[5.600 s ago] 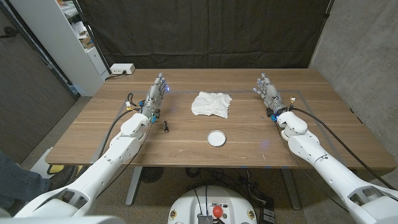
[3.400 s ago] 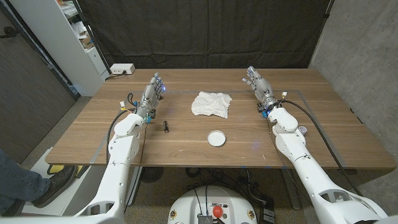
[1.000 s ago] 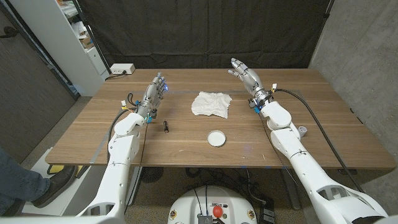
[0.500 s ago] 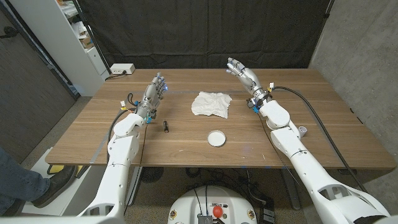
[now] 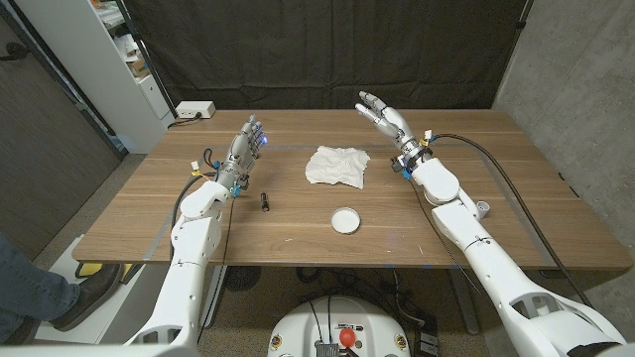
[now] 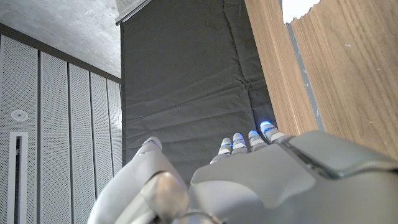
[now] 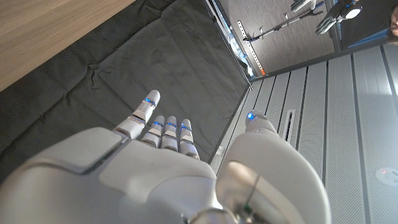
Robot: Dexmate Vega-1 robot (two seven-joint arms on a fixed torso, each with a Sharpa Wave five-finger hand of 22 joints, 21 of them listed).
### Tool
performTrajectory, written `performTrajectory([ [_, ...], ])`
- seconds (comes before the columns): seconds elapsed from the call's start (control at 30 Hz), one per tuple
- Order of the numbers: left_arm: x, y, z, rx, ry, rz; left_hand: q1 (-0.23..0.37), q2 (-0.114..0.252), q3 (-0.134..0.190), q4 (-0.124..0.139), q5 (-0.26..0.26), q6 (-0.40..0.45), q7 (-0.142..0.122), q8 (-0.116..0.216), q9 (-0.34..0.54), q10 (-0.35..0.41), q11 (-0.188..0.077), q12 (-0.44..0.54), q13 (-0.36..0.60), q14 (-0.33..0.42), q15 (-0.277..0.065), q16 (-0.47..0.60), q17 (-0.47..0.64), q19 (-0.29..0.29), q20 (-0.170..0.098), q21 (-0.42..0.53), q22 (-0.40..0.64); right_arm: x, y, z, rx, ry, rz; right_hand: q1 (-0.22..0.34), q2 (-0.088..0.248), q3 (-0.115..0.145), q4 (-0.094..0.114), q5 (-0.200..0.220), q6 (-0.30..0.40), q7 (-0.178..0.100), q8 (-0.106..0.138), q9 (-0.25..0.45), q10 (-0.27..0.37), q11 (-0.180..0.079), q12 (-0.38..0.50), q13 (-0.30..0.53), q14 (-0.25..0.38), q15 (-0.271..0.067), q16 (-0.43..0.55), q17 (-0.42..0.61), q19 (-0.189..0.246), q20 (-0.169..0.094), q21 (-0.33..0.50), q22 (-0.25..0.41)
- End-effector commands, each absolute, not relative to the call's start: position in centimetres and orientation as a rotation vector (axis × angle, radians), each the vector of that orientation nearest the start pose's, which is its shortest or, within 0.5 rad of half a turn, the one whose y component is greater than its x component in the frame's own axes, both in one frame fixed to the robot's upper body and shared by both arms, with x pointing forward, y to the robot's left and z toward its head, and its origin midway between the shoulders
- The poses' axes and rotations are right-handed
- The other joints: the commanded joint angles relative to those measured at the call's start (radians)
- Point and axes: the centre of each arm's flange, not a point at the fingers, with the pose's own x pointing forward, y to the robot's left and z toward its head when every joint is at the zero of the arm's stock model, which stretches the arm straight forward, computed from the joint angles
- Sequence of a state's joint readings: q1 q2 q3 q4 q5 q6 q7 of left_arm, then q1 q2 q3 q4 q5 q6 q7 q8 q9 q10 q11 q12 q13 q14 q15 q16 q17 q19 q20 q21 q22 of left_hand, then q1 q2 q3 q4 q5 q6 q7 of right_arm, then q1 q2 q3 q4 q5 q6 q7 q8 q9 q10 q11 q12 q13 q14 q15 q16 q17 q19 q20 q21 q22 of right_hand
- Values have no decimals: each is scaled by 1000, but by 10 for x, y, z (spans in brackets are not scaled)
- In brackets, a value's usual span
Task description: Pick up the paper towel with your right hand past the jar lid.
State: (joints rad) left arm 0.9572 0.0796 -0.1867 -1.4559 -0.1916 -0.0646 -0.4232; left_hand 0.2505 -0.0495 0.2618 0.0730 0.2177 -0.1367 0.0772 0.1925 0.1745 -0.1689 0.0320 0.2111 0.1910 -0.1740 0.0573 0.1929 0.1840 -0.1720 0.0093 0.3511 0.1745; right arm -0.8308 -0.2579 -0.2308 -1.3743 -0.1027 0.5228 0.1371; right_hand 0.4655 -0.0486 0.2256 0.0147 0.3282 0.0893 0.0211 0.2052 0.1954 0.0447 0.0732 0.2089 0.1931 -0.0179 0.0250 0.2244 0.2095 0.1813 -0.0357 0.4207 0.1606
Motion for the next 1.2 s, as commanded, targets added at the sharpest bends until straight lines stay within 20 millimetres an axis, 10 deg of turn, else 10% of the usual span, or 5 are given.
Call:
performTrajectory([
  [0.03,628,302,-28,-50,-613,-255,2,11,0,-7,-3,4,0,0,3,0,6,4,1,-32,2,5,2,-120,4,-2,3,600,-176,37,-587,-1013,262,15,0,5,-8,4,2,-4,-1,1,-2,-1,-1,2,-5,-2,-1,-1,7,5,-5,3],
  [1.2,625,297,-26,-32,-609,-256,3,15,-2,-10,-7,8,-1,-1,3,1,8,3,1,-29,2,5,2,-116,8,-13,3,595,-163,47,-855,-1057,205,35,0,8,-23,7,1,-9,-3,1,-2,-7,-3,3,-6,-9,-5,-2,13,2,-25,3],
])
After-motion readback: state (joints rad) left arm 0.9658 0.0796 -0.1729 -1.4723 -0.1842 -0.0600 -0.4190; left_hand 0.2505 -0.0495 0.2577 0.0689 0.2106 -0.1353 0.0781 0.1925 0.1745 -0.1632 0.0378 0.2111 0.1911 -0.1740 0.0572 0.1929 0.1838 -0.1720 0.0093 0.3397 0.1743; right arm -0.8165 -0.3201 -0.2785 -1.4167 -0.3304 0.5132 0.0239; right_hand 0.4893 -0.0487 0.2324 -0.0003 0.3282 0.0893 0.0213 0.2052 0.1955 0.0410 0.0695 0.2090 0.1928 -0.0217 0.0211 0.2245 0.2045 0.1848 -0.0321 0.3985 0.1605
